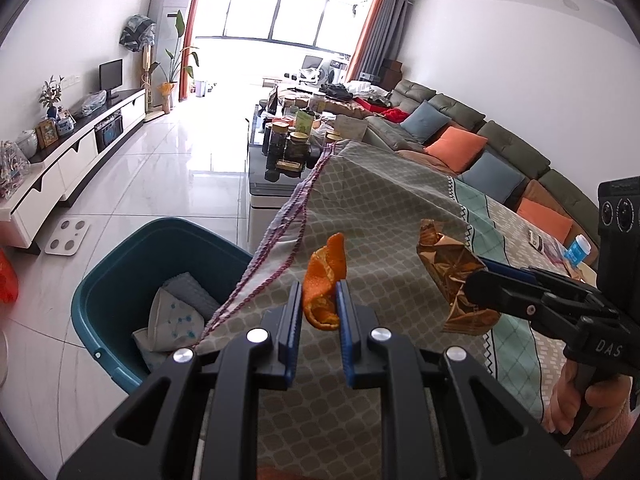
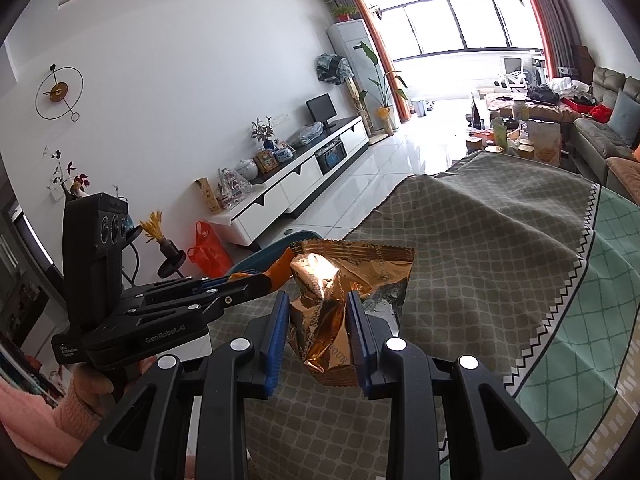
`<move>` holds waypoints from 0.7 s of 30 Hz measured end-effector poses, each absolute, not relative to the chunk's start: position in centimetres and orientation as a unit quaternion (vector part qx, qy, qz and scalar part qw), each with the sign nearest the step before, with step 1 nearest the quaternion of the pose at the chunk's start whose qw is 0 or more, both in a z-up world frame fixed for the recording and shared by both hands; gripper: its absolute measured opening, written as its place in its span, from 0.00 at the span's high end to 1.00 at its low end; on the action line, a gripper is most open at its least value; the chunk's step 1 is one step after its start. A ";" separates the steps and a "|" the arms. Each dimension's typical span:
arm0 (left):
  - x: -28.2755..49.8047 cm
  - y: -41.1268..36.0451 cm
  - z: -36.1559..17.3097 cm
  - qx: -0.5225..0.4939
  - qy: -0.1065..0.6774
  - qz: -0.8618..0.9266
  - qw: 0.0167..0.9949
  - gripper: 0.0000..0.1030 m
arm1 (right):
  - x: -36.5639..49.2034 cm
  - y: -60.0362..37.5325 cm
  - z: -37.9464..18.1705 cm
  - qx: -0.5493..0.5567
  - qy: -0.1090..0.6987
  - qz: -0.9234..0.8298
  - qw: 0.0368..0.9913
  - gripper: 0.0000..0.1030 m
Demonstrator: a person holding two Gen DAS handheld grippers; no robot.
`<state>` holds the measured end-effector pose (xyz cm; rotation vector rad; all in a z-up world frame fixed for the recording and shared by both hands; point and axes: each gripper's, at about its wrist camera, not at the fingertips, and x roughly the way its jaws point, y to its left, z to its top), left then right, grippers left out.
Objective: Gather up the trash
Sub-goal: 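Carry the orange peel and foil wrapper over the teal bin with both grippers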
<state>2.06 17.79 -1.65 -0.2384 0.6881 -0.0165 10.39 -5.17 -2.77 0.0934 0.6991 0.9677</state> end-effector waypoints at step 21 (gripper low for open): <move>1.8 19.7 -1.6 -0.123 0.334 0.014 0.934 0.83 | 10.3 -3.1 -2.6 0.032 0.330 0.473 0.816 0.71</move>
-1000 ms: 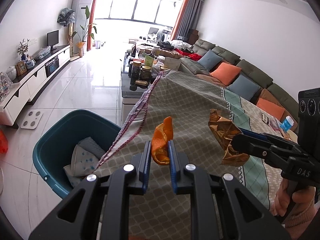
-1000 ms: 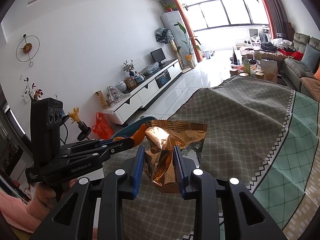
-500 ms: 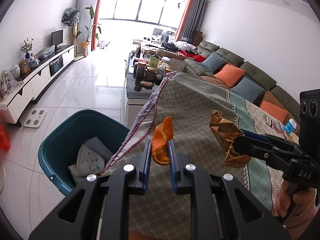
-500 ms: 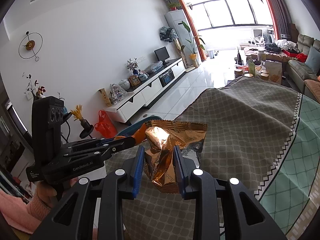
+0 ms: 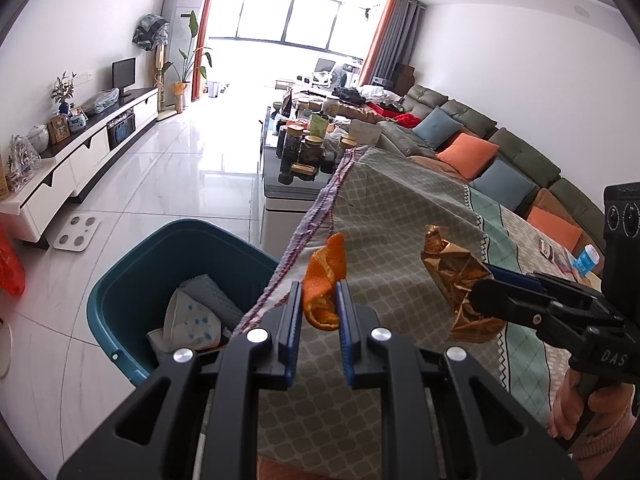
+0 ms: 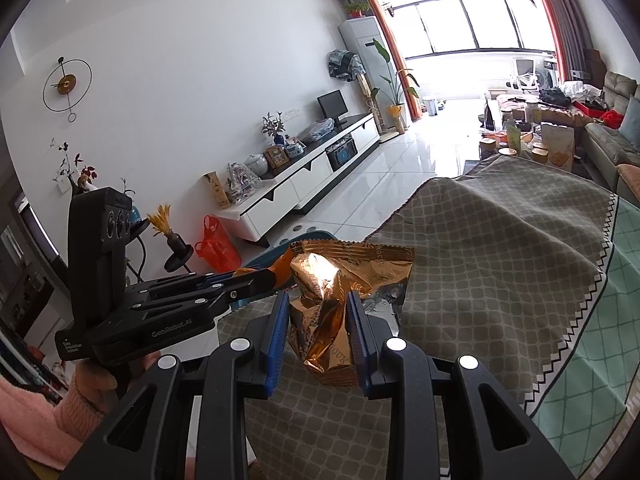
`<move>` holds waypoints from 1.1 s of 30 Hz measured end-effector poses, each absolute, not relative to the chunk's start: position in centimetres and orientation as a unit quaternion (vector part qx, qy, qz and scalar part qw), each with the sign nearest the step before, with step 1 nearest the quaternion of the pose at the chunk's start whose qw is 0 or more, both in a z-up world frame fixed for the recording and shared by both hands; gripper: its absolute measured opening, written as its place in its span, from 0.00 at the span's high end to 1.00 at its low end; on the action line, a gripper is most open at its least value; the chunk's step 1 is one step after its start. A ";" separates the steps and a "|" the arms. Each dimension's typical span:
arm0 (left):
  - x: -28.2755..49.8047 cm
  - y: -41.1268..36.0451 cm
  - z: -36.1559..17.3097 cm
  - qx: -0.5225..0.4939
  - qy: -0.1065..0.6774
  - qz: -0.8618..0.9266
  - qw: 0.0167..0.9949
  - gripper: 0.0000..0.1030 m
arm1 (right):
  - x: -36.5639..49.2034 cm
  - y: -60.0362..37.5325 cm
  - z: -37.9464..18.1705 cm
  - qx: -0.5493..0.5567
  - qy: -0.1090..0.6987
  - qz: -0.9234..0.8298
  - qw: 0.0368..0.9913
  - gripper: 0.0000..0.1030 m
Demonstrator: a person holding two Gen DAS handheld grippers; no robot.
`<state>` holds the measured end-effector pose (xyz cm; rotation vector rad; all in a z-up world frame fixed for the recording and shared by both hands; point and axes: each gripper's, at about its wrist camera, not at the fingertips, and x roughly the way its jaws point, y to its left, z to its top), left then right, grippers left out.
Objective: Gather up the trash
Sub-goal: 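Carry the orange peel and foil wrapper over the teal bin with both grippers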
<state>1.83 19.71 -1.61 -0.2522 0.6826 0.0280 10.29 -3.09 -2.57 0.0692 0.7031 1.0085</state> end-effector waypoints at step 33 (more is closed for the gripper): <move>1.5 22.8 -2.1 -0.137 0.333 0.045 0.932 0.83 | 10.2 0.1 -2.3 0.023 0.338 0.496 0.800 0.71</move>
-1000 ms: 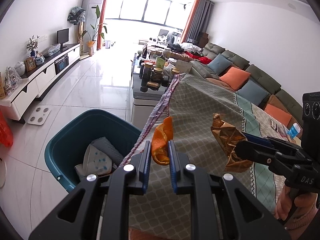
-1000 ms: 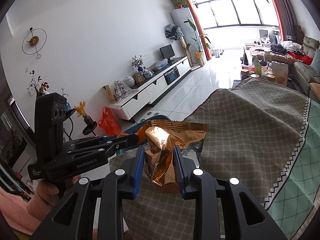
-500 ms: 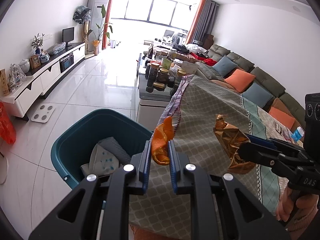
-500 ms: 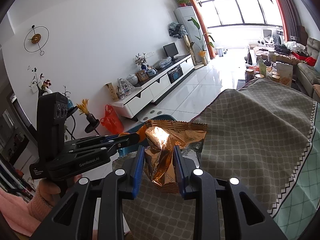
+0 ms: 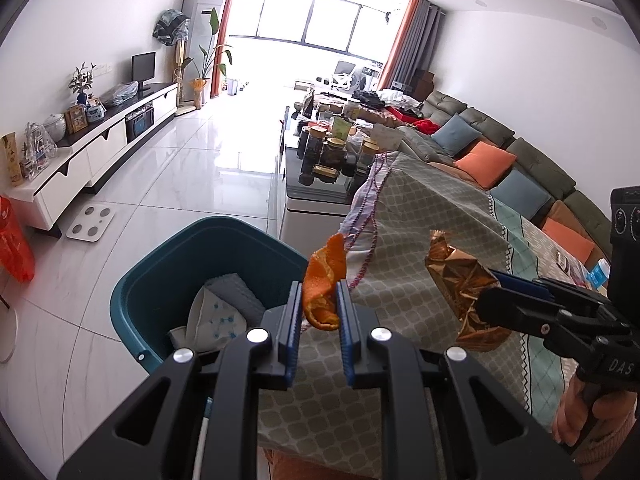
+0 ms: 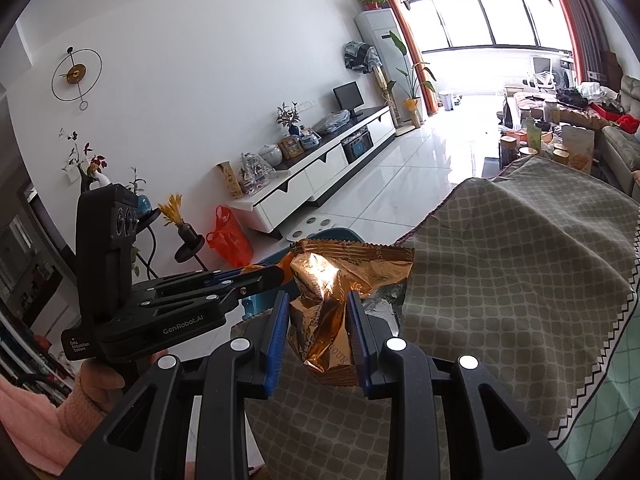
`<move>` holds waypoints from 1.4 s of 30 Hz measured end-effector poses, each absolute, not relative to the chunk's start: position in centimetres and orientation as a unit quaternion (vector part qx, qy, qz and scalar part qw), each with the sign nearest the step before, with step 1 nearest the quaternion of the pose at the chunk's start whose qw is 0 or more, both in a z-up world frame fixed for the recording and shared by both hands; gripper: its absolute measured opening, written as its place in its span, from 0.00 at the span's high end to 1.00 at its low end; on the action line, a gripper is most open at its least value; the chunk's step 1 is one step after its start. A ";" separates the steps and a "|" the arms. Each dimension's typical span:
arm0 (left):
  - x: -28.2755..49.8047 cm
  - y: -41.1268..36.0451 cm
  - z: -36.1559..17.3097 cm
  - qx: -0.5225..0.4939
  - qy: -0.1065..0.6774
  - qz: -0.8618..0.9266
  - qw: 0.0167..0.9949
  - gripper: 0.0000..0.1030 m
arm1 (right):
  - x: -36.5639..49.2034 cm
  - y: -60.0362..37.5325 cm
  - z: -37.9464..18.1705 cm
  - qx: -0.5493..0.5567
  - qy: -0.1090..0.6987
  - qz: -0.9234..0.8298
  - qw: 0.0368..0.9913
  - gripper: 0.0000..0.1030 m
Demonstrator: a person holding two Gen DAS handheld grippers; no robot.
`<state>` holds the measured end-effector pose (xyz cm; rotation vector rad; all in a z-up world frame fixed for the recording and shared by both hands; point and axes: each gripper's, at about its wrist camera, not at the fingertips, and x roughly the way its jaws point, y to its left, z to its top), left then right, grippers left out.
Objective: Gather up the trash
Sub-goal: 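Carry the orange peel and foil wrapper over the teal bin with both grippers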
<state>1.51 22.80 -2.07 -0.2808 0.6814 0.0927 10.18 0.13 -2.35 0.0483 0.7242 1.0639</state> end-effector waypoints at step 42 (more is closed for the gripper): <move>0.9 25.6 -2.3 -0.147 0.328 0.076 0.930 0.83 | 10.1 4.2 -2.5 0.012 0.345 0.523 0.779 0.71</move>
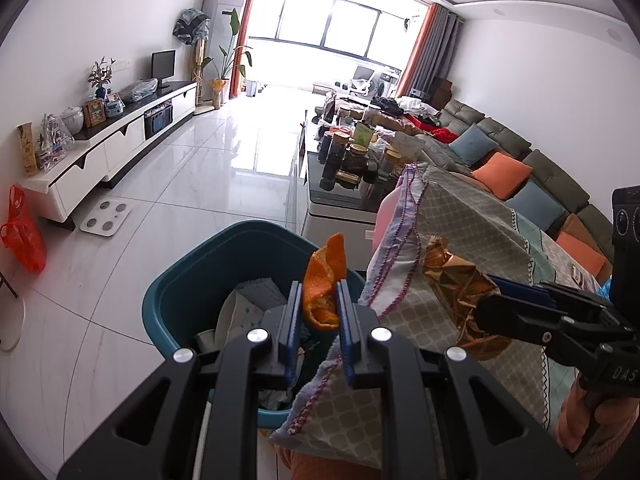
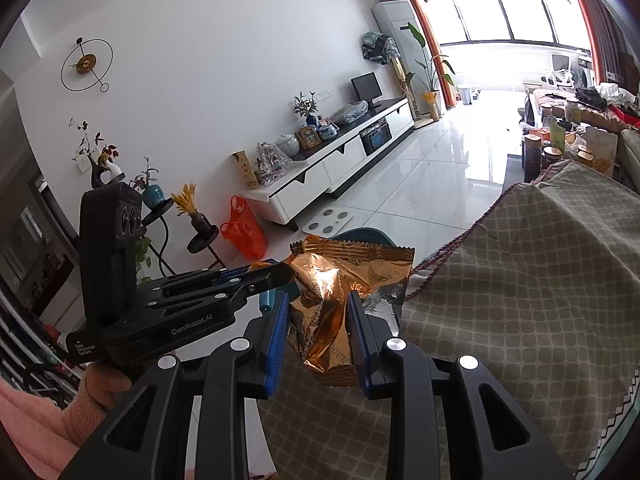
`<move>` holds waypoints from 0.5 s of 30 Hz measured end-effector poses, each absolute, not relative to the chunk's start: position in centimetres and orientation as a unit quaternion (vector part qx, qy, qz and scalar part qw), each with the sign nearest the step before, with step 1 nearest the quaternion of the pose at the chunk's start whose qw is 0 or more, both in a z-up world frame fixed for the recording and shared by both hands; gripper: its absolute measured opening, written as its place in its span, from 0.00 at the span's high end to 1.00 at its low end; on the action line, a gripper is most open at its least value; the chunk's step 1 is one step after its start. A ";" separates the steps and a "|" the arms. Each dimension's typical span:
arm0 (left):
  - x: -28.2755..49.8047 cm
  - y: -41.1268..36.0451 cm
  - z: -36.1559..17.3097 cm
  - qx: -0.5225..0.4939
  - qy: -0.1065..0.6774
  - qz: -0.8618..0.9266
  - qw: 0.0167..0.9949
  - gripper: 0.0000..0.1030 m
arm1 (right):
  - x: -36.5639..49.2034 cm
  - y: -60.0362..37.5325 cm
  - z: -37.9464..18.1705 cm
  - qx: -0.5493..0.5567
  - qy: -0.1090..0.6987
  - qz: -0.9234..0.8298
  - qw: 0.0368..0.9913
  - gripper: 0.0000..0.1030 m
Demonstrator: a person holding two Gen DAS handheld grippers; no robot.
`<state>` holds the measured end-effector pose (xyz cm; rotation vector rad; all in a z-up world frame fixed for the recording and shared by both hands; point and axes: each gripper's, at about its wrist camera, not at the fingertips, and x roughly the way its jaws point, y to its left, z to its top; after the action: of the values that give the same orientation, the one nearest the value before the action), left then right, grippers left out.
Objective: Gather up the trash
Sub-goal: 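Carry the orange peel and foil wrapper over the teal bin with both grippers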
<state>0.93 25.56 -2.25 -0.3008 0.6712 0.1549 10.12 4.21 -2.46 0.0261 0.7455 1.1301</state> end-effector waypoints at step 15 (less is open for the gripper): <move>0.8 26.2 -2.3 -0.148 0.328 0.082 0.929 0.83 | 10.0 5.2 -2.5 0.009 0.348 0.527 0.775 0.71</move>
<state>0.78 26.23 -2.27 -0.3028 0.6725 0.1684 10.05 5.15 -2.48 0.0202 0.7524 1.1417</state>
